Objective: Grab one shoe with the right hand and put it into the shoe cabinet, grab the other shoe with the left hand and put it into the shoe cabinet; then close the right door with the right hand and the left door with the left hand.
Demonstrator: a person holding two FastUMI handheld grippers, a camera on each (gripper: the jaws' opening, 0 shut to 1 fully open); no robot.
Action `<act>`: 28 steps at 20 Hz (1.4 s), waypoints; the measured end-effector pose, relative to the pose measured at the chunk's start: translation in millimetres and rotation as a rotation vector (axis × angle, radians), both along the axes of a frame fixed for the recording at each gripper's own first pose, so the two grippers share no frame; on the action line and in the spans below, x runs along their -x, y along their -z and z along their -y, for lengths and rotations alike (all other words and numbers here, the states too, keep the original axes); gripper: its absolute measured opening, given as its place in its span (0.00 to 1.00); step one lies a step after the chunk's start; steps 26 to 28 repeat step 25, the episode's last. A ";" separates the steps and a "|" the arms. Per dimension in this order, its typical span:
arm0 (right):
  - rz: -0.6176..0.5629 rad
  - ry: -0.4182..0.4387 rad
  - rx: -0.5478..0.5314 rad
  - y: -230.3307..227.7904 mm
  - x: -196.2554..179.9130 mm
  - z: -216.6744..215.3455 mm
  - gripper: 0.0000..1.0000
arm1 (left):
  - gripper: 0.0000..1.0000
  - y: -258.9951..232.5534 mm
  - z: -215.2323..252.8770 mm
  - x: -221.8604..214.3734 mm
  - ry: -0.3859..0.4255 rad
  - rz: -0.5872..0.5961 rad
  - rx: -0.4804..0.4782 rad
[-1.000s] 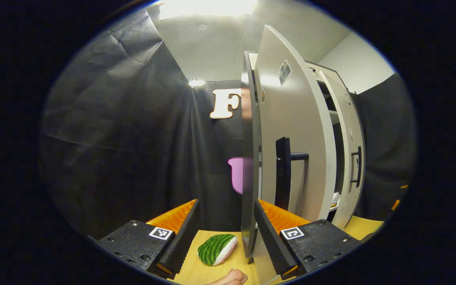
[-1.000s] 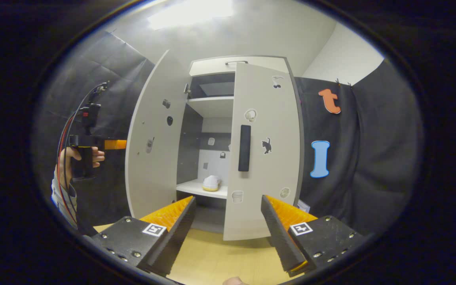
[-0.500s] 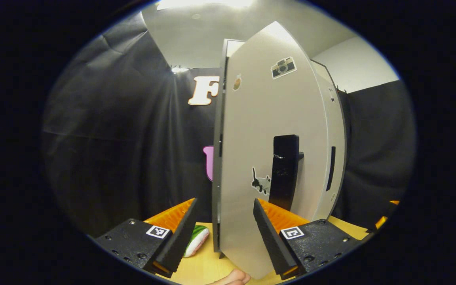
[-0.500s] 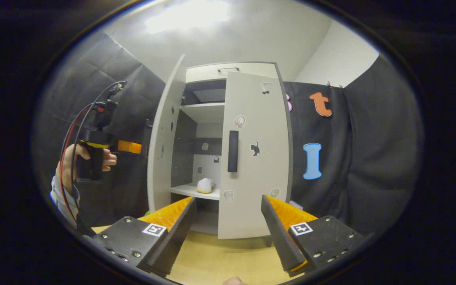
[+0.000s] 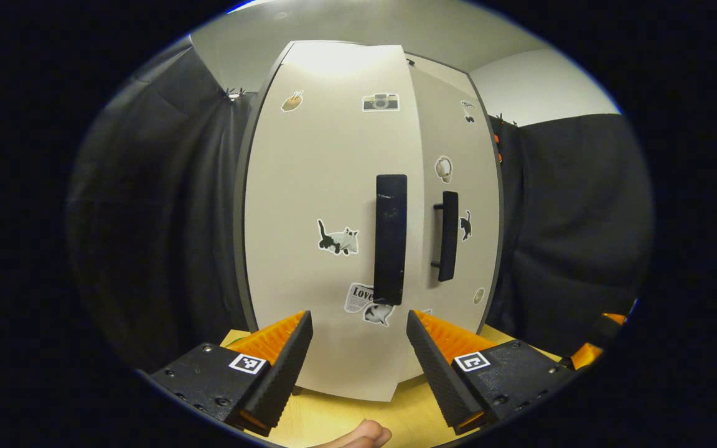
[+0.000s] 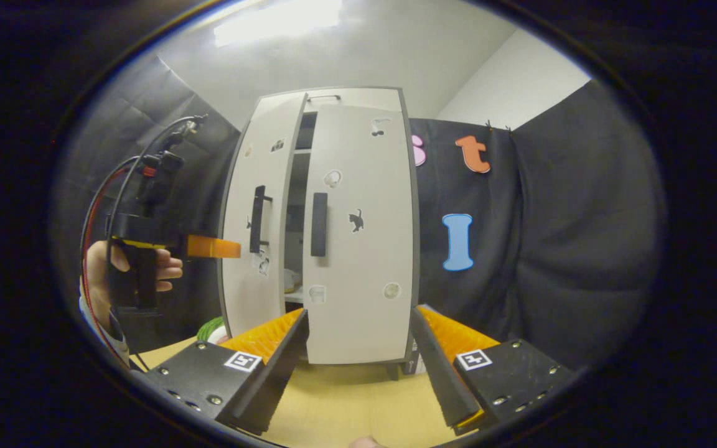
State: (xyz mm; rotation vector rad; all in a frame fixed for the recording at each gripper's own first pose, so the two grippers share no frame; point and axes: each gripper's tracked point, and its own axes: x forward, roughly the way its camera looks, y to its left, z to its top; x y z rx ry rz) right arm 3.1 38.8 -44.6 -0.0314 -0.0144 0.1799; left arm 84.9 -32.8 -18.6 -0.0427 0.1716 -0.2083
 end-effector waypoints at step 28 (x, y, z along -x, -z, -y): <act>0.040 -0.009 -0.043 -18.4 47.1 4.3 0.98 | 0.97 13.0 -2.4 116.7 -0.025 0.099 -0.009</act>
